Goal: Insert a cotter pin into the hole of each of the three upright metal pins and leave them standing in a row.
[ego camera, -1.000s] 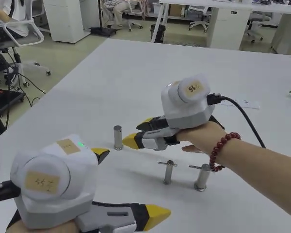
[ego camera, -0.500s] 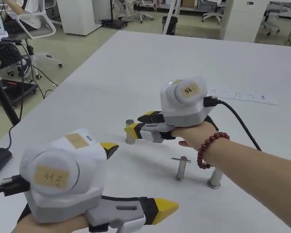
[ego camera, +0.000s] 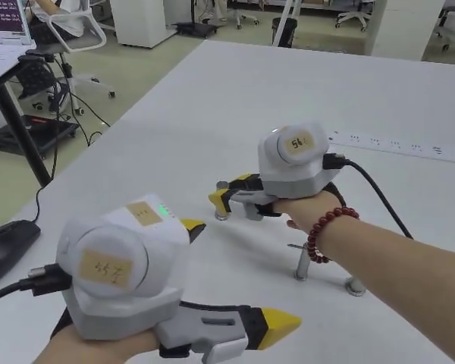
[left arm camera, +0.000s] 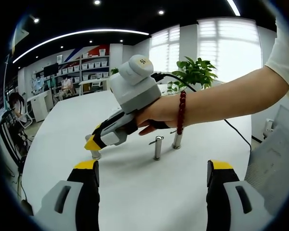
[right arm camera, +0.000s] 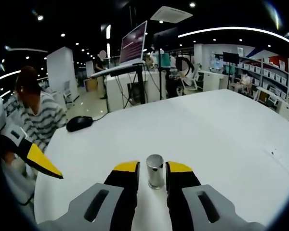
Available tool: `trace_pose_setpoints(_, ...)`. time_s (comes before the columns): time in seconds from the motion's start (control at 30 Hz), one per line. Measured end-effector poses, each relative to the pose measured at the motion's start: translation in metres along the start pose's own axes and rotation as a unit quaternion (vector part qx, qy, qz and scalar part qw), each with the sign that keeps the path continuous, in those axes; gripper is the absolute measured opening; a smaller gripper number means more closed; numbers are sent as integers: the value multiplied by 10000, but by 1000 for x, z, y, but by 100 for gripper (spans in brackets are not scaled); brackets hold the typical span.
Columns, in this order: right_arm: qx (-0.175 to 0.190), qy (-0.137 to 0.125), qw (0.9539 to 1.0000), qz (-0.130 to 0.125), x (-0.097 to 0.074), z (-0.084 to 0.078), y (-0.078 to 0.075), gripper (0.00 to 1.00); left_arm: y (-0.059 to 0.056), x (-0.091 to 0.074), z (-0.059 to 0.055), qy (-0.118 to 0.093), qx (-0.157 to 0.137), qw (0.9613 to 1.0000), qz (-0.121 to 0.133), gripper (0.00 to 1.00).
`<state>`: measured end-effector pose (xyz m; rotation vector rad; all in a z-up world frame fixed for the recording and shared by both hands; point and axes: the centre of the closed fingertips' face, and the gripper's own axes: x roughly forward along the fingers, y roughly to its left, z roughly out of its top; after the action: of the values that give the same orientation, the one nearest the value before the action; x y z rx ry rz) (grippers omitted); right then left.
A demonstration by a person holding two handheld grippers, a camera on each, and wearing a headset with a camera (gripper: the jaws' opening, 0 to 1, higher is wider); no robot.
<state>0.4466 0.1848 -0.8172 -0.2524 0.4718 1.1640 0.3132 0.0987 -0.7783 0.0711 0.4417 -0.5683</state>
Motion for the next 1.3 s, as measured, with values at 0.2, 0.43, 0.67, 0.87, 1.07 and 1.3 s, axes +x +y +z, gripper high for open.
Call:
trace_pose_setpoints(0.2,-31,56,10000,-46,3,-2,-1,18,-1,1,0,10,-4,10000,-14,93)
trace_pose_setpoints(0.43,-71,75,9999,-19,0,-1,0,14,-3,2,0,33,6,10000,-58,92)
trace_pose_setpoints(0.67,-52,160,9998,78,-4,-2,5,14,-5,3,0,51,15,10000,-82,92)
trace_pose_setpoints(0.87,-191,298,9991,244,-11,-7,14,13,-7,4,-1,88,57,9999,-90,92)
trace_pose_setpoints(1.07,-391,356,9976,437,-24,-11,26,13,-8,3,-1,74,72,9999,-85,93)
trace_pose_setpoints(1.3,-513,371,9958,660,-39,-15,42,13,-8,0,1,38,108,9999,-84,94)
